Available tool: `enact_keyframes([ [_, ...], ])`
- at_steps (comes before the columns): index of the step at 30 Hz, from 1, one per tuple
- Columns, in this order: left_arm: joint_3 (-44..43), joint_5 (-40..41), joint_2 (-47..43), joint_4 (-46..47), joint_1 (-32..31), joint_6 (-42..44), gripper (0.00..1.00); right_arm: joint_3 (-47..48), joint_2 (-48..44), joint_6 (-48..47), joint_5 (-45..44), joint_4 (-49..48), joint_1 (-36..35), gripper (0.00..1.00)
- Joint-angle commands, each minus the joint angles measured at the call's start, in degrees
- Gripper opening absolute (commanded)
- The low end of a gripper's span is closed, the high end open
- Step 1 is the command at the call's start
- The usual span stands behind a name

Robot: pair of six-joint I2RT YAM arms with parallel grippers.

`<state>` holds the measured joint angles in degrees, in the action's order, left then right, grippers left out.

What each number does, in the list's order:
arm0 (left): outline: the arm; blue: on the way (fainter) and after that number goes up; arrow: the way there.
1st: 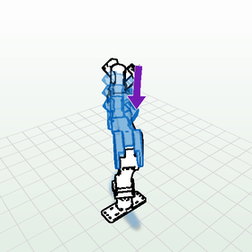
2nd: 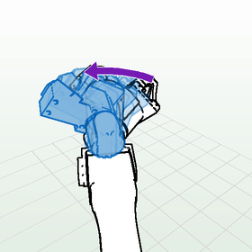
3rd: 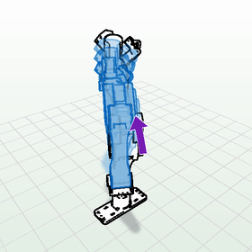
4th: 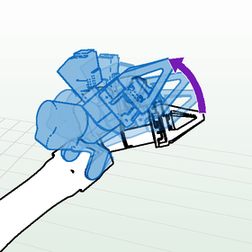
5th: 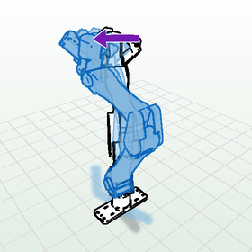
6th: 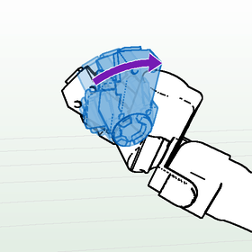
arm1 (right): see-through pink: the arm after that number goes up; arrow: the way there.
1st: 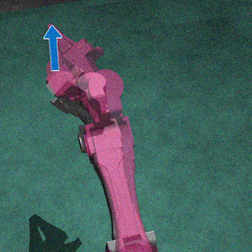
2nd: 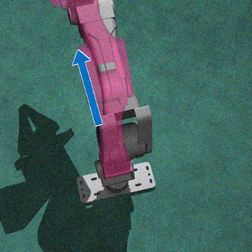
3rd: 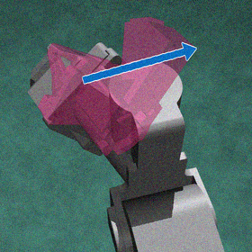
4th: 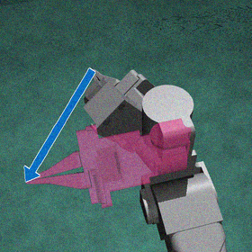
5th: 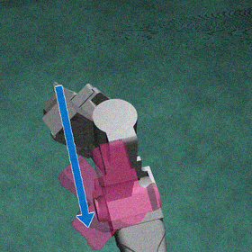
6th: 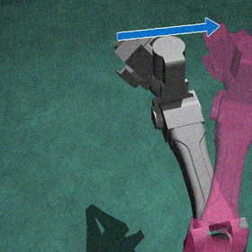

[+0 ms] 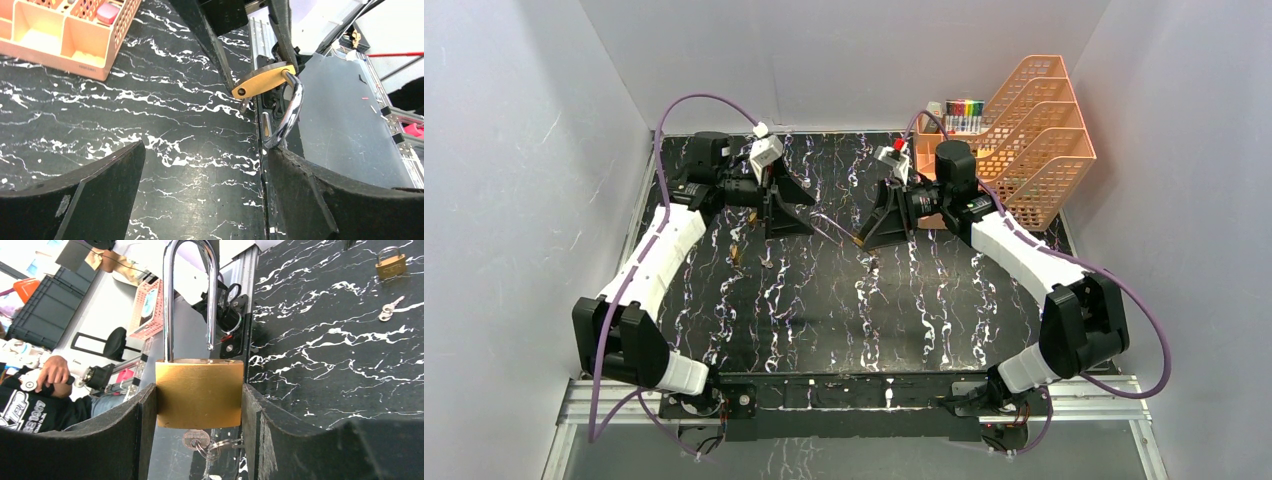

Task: Lock with the key
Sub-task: Lock the lock.

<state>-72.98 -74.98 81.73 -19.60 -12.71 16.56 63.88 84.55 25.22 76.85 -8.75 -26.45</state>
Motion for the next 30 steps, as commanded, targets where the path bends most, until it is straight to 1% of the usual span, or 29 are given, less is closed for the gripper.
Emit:
enact_keyframes([
  [1,-3.3,-5.4,-0.7,-1.5,0.0,1.4,0.9,1.7,-2.7,6.6,4.4,-7.3,0.3,0.0],
  [7,-3.5,-6.0,-1.0,-1.7,-1.1,1.5,0.87,3.5,-1.6,9.0,5.9,-8.6,0.4,0.0],
  [13,-5.0,-10.4,-2.2,-1.6,-1.1,1.8,0.86,3.3,-0.4,10.1,5.5,-9.1,0.3,0.0],
  [15,-5.2,-12.1,-2.7,-1.6,-1.2,2.0,0.83,3.2,-0.1,10.3,5.5,-9.1,0.3,0.0],
  [20,-5.7,-14.9,-2.9,-1.4,-1.2,1.3,0.74,3.5,0.9,10.6,5.2,-9.1,0.3,0.0],
  [24,-5.1,-15.4,-2.7,-1.2,-1.2,0.6,0.71,4.2,2.0,11.3,4.7,-9.4,0.4,0.0],
  [27,-5.0,-15.9,-1.7,-1.2,-1.6,0.2,0.67,4.0,3.0,13.9,4.4,-12.4,0.3,0.0],
  [30,-5.3,-15.8,-0.7,-1.1,-2.5,0.2,0.64,2.7,4.0,18.9,4.0,-18.8,0.3,0.0],
])
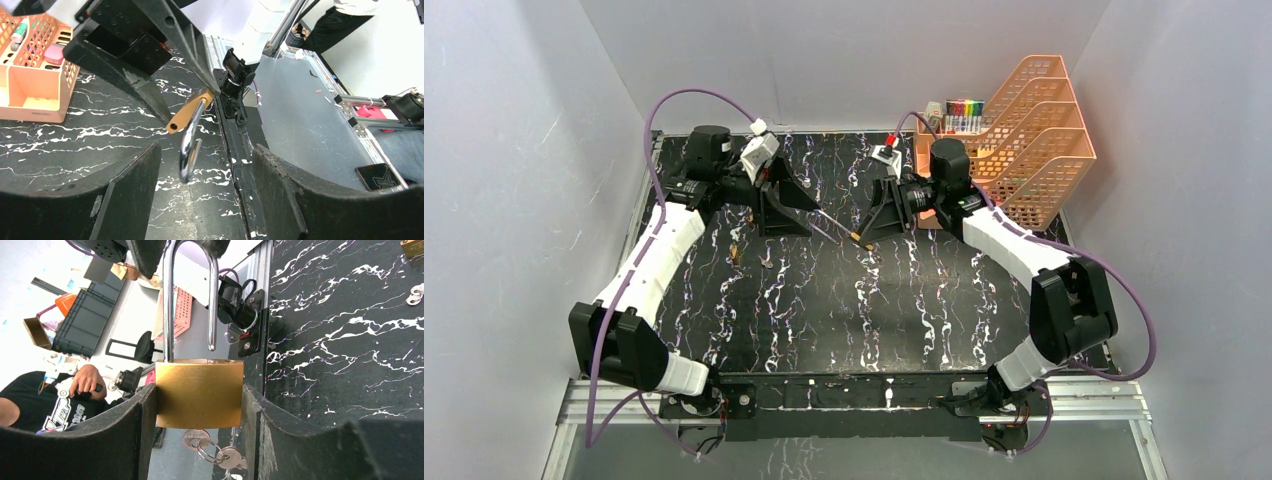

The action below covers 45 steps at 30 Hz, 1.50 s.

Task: Lock with the key
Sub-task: Lock the lock.

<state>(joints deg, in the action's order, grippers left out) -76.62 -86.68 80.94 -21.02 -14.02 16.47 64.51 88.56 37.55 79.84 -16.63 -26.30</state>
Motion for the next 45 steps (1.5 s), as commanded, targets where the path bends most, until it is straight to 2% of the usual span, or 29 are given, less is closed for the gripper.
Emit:
enact_keyframes([
  [1,-1.8,-3.9,0.4,0.3,-1.5,0.3,0.63,1.6,0.3,8.5,0.9,-13.3,0.1,0.0],
  [7,-2.4,-2.5,2.9,0.4,-3.6,-0.5,0.59,1.5,3.3,14.8,0.3,-22.2,-0.4,0.0],
  [10,-2.9,-2.2,3.8,0.3,-4.0,-0.1,0.51,1.6,4.6,17.1,0.4,-25.1,-0.8,0.0],
  [12,-3.6,-2.2,4.3,0.3,-4.1,0.0,0.38,1.6,5.2,17.8,0.6,-26.0,-1.0,0.0],
  [14,-4.4,-0.8,4.7,0.3,-4.2,0.1,0.03,1.7,5.8,18.2,0.7,-26.2,-1.0,0.0],
  [15,-4.5,0.1,4.7,0.3,-4.2,0.1,0.0,1.8,6.0,18.6,0.8,-26.5,-1.0,0.0],
  [21,-6.9,1.9,5.9,0.2,-4.2,0.5,0.0,3.5,7.8,22.0,1.7,-29.7,-0.9,0.02],
  [22,-7.5,2.4,6.1,0.2,-4.2,0.5,0.0,4.0,7.9,22.2,1.9,-29.7,-0.7,0.13],
  [24,-8.2,3.7,6.2,1.6,-4.2,-0.5,0.0,4.9,7.9,22.2,1.8,-29.6,0.2,0.49],
  [26,-7.2,5.2,5.2,7.5,-4.2,-4.4,0.0,5.2,7.1,21.6,0.9,-29.6,2.0,0.75],
  [28,-3.0,8.5,2.9,21.7,-4.2,-14.2,0.0,4.8,5.3,20.4,-1.9,-30.0,4.5,0.97],
  [30,3.5,10.5,-0.1,39.8,-4.0,-25.3,0.0,3.0,1.6,16.5,-7.0,-30.6,6.5,0.98],
  [32,7.3,12.9,-1.8,51.4,-3.9,-31.2,0.0,0.1,-3.7,7.5,-15.1,-27.6,6.9,0.98],
  [34,8.7,15.5,-2.1,58.1,-3.8,-35.4,0.0,-3.8,-9.3,-3.7,-23.2,-26.6,6.2,0.98],
  [36,9.6,17.7,-1.8,65.3,-3.8,-40.3,0.0,-8.5,-14.3,-9.5,-32.8,-28.4,5.3,0.98],
  [38,10.5,20.0,-1.4,71.8,-3.8,-44.2,0.0,-13.0,-17.2,-12.3,-37.3,-34.8,4.2,0.99],
  [45,11.8,22.3,1.2,91.5,-3.9,-56.6,0.0,-18.1,-14.3,-13.3,-37.6,-56.2,2.6,0.99],
])
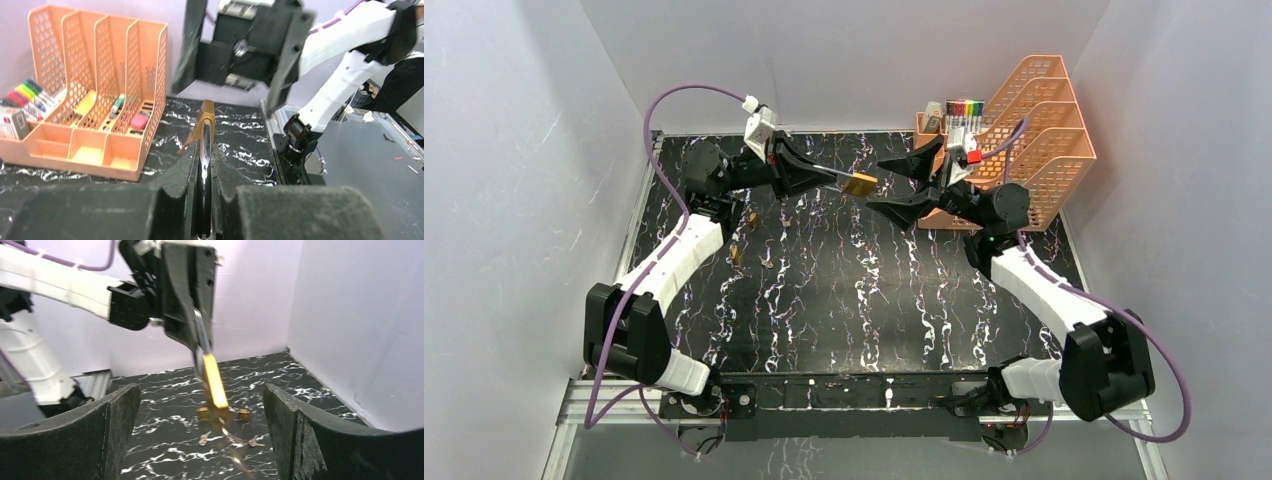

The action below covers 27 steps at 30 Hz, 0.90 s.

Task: Lock with the key
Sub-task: Lock the lock.

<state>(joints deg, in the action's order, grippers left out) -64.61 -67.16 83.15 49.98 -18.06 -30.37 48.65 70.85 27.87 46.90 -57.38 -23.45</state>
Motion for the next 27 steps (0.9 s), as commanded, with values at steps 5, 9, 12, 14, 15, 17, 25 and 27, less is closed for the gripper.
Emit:
enact_keyframes([
  [5,-1.1,2.5,-0.4,27.1,0.2,-14.1,0.0,-0.5,9.2,0.9,-4.0,-28.7,-0.6,0.98],
  [9,-1.8,2.3,-0.7,27.8,0.2,-14.4,0.0,3.3,11.9,2.8,-1.9,-30.3,-1.9,0.95],
  [12,-1.7,2.4,-0.7,27.8,0.2,-14.0,0.0,5.6,12.3,3.3,-1.1,-28.9,-3.9,0.9],
  [14,-1.8,2.8,-0.5,27.7,0.3,-13.6,0.0,6.6,12.0,2.3,-0.9,-26.1,-5.7,0.86],
  [15,-1.9,3.1,-0.4,27.7,0.2,-13.5,0.0,7.2,11.8,1.9,-1.1,-24.1,-6.4,0.84],
  [17,-2.3,3.4,0.0,27.7,0.2,-13.3,0.0,8.2,11.7,1.2,-0.7,-21.3,-7.8,0.79],
  [25,-3.5,5.3,1.1,27.8,0.3,-12.8,0.0,8.9,12.0,0.5,-0.1,-18.9,-9.9,0.55],
  [27,-3.9,5.3,1.3,27.7,0.2,-12.7,0.0,8.7,12.1,0.7,-0.4,-19.5,-10.0,0.49],
])
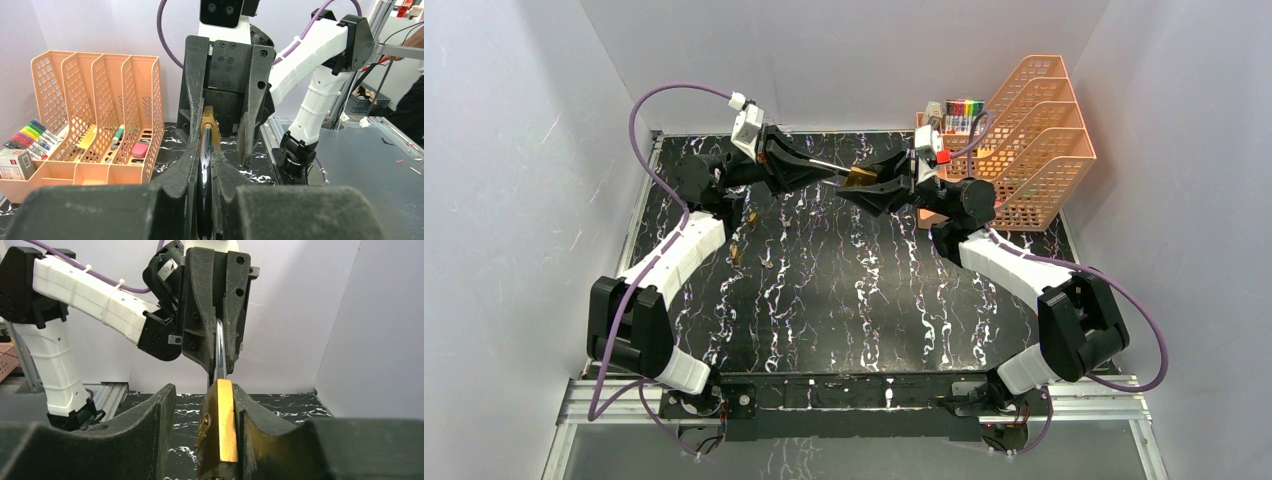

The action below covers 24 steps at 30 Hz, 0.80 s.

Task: Lock with the key
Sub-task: Lock the lock.

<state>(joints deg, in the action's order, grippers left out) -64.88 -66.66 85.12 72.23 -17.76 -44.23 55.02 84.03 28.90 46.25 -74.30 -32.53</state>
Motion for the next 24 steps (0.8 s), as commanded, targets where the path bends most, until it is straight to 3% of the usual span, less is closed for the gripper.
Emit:
enact_keyframes([
  [1,-3.8,4.7,-0.6,5.5,-0.1,1.1,0.0,2.4,-1.1,-0.2,0.2,-2.7,-0.9,0.47],
  [3,-3.8,4.4,-0.5,5.5,0.0,1.1,0.0,2.5,-1.2,-0.1,0.1,-2.9,-0.9,0.43],
  [4,-3.8,4.4,-0.6,5.5,-0.1,1.1,0.0,2.6,-1.1,-0.2,0.1,-3.0,-0.9,0.33],
  [6,-3.5,4.3,-0.7,5.6,-0.1,1.1,0.0,3.4,-1.2,-0.3,-0.2,-1.8,-0.9,0.0],
  [10,-2.8,0.8,-1.7,5.5,1.0,0.3,0.03,5.1,-3.6,-1.3,-1.6,8.2,0.2,0.0],
  [12,-1.7,-0.3,-2.9,5.4,3.0,-0.7,0.36,6.1,-6.6,-2.3,-1.1,16.5,2.6,0.0],
  [13,-0.9,-0.6,-3.9,5.3,4.5,-1.2,0.47,6.7,-8.0,-2.7,0.4,19.9,4.3,0.0],
  [14,0.0,-0.9,-4.8,5.3,6.0,-1.7,0.84,7.2,-9.2,-2.5,2.2,22.1,6.7,0.0],
  [15,0.8,-1.7,-5.9,5.3,7.7,-2.2,0.96,7.9,-9.9,-1.7,4.7,23.5,8.8,0.0],
  [21,1.3,-15.8,-8.0,4.7,11.5,-8.0,0.98,19.7,-3.5,5.4,31.3,26.1,12.5,0.0],
  [24,-0.4,-22.1,-6.3,4.6,10.1,-12.1,0.98,24.2,3.5,25.8,38.8,7.2,12.1,0.0],
])
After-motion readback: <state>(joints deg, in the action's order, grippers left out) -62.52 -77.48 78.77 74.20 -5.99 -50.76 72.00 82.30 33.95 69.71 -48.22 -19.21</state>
